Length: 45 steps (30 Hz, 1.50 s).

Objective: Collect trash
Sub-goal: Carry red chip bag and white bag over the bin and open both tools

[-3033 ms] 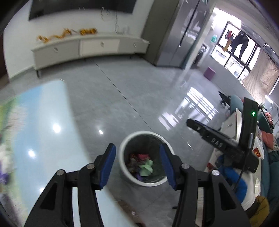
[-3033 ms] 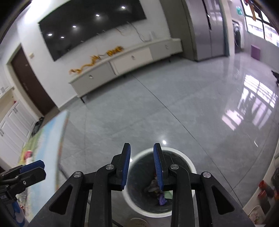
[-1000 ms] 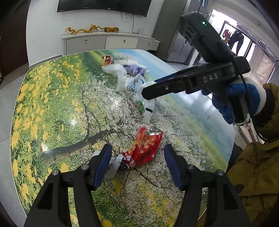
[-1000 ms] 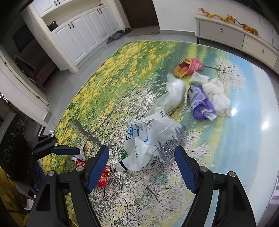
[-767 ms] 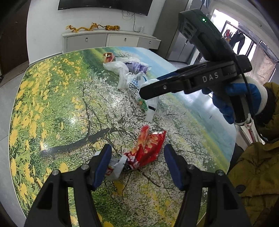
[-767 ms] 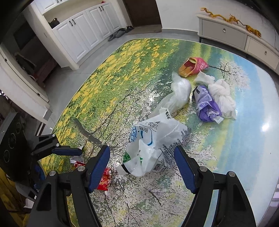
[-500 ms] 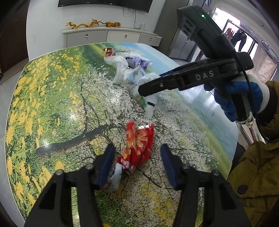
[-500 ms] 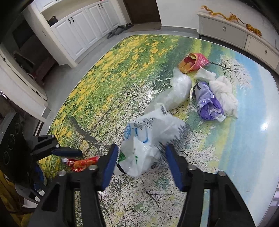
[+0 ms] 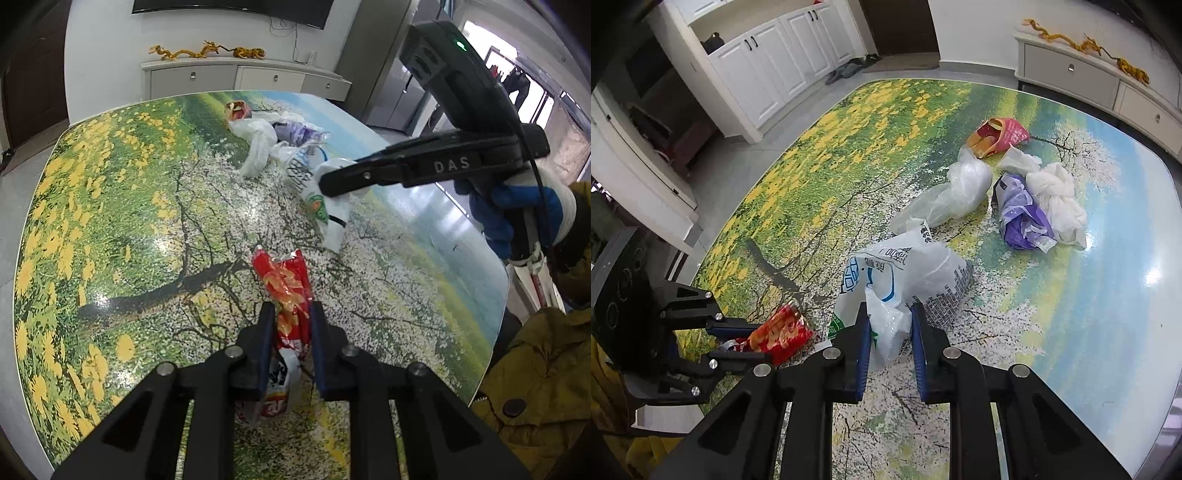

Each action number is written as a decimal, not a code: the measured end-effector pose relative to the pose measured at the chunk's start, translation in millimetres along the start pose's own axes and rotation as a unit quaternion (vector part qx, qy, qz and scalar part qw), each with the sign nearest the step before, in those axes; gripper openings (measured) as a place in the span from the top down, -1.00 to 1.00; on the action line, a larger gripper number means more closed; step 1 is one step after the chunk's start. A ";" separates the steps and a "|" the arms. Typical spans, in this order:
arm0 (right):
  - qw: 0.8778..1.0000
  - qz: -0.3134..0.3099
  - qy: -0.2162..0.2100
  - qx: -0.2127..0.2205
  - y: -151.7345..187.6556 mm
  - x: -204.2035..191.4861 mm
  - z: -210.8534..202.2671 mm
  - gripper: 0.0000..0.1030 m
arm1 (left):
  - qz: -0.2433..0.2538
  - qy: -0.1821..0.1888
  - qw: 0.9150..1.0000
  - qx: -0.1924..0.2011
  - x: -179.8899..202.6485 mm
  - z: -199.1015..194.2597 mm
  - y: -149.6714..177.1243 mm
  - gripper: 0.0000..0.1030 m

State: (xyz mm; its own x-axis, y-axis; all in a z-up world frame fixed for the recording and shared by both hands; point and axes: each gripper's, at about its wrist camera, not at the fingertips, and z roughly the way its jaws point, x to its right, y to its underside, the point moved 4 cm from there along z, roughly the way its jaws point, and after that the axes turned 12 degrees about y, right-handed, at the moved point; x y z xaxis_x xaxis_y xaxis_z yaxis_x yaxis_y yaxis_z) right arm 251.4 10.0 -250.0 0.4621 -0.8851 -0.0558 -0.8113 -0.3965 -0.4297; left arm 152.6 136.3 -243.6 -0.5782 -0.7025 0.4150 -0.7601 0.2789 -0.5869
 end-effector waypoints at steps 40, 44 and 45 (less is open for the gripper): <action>0.981 0.120 0.086 0.124 54.5 170.9 -143.5 0.64 | -0.018 0.008 0.997 0.077 64.8 -8.9 -91.8 0.67; 0.975 0.152 0.107 0.125 82.5 214.5 -153.6 0.64 | 0.004 0.030 0.997 0.070 104.2 19.0 -122.9 0.67; 0.973 0.161 0.112 0.124 90.9 227.0 -155.0 0.64 | 0.008 0.033 0.997 0.067 111.3 25.3 -128.2 0.67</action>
State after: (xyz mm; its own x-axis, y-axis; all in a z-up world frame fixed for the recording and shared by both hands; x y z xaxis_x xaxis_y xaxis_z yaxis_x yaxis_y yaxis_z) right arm 227.0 -264.7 -162.0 0.0860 -0.9955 -0.0387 -0.7771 -0.0427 -0.6280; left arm 193.2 5.8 -139.7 -0.6114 -0.6534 0.4464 -0.7066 0.1968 -0.6797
